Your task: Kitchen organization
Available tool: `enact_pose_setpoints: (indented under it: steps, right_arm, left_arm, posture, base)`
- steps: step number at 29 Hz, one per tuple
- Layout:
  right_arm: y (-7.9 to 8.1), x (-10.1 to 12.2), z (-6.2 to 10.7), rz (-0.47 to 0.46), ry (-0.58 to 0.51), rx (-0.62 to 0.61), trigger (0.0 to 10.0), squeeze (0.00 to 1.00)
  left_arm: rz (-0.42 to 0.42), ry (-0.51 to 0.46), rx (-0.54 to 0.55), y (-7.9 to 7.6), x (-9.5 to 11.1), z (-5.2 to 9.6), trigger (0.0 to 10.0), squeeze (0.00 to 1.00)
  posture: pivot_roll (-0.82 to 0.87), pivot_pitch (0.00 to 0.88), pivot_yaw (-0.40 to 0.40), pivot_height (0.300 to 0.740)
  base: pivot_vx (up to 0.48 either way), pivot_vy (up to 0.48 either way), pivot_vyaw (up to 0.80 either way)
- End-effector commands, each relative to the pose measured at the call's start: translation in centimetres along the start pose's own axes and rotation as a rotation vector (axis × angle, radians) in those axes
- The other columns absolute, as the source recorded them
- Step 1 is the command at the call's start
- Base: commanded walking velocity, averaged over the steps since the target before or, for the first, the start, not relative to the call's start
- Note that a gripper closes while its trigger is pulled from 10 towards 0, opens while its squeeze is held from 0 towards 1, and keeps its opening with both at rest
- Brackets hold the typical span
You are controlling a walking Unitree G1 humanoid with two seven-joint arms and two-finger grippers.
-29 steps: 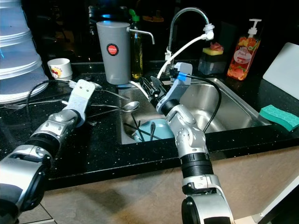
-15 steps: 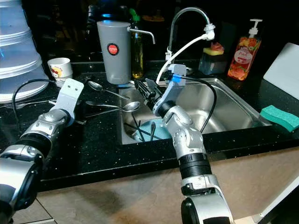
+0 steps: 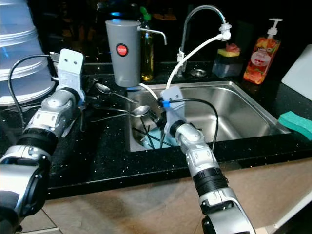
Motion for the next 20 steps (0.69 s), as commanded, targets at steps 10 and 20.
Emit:
enact_pose_setpoints:
  steps: [10, 20]
  right_arm:
    - [0.2, -1.9, 0.5, -0.081, 0.036, -0.029, 10.0, 0.00]
    - [1.4, -0.4, 0.3, -0.141, -0.040, 0.028, 10.0, 0.00]
  left_arm:
    - [0.027, 0.101, -0.249, -1.1, -5.8, 2.3, 10.0, 1.00]
    - [0.058, 0.047, -0.420, -3.3, -4.4, 1.8, 10.0, 1.00]
  posture:
    - [0.02, 0.003, -0.036, 0.740]
    - [0.02, 0.018, -0.025, 0.740]
  base:
    - [0.000, 0.000, 0.00]
    - [0.000, 0.000, 0.00]
Point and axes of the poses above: a point about 5 cm out from each wrist's last joint towards the gripper, its own z axis pointing back from the gripper into the wrist, its own x axis along the axis of the wrist's last joint, y = z × x, the point moved 4 cm from there along -z, pointing out of the wrist towards the gripper, and after that the axes turned 14 degrees about z, right-handed, at the moved point
